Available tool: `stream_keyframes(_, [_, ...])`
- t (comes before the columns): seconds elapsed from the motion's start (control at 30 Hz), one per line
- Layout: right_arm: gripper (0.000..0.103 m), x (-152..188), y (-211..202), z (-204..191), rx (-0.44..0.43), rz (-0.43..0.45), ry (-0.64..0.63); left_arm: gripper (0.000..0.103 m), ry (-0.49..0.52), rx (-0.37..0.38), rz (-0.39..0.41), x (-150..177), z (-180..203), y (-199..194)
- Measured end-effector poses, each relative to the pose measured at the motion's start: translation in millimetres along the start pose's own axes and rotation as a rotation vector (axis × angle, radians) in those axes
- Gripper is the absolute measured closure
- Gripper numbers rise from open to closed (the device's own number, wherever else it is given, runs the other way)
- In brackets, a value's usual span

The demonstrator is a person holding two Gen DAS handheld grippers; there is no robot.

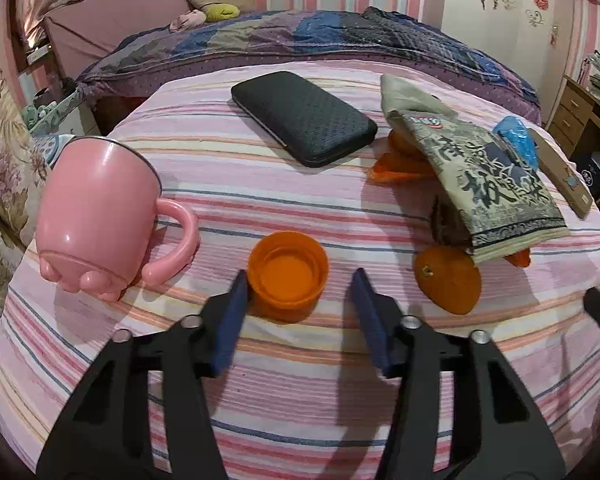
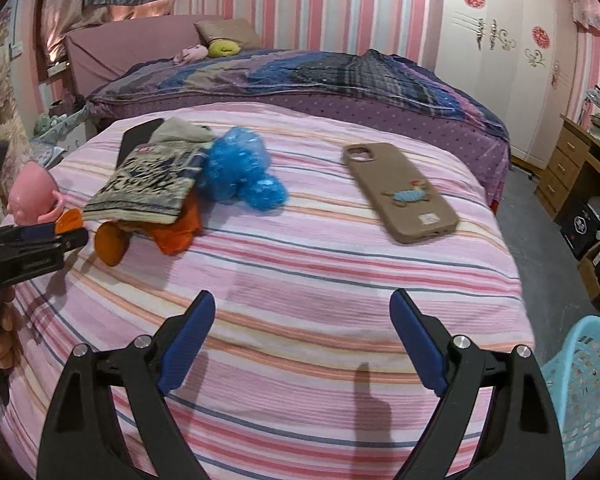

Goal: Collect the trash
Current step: 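Close the left tool on the orange cap while the right tool grasps the orange plastic bag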

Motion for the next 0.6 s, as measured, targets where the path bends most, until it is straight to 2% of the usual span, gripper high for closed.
stream_keyframes(0.03, [0.016,0,3,-5,-0.019,-0.002,-0.003,0.065,0.000,0.005,0.004,0,0,-1])
stream_keyframes(0.23, [0.016,-4,13,-21,-0.054,0.001,-0.018,0.065,0.011,-0.022,0.045,3,1,-13])
stream_keyframes(0.37, [0.016,-8,25,-30,-0.109,0.000,0.015,0.065,0.030,-0.057,0.076,3,-1,-19])
stream_keyframes(0.53, [0.017,-23,47,-46,-0.133,-0.011,-0.019,0.065,-0.005,-0.086,0.091,-3,-13,-21])
stream_keyframes(0.6, [0.020,-29,59,-52,-0.147,-0.035,-0.036,0.065,-0.023,-0.087,0.085,-4,-17,-20])
Point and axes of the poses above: each gripper's, at about its wrist camera, not at the fingertips, and y roughly the way its jaws point, z to its right, x to its underside, the point moved 3 cm from there along y, roughly the way its jaws point, and after that the axes turned 15 degrees about -x, right-handed, at the moved point
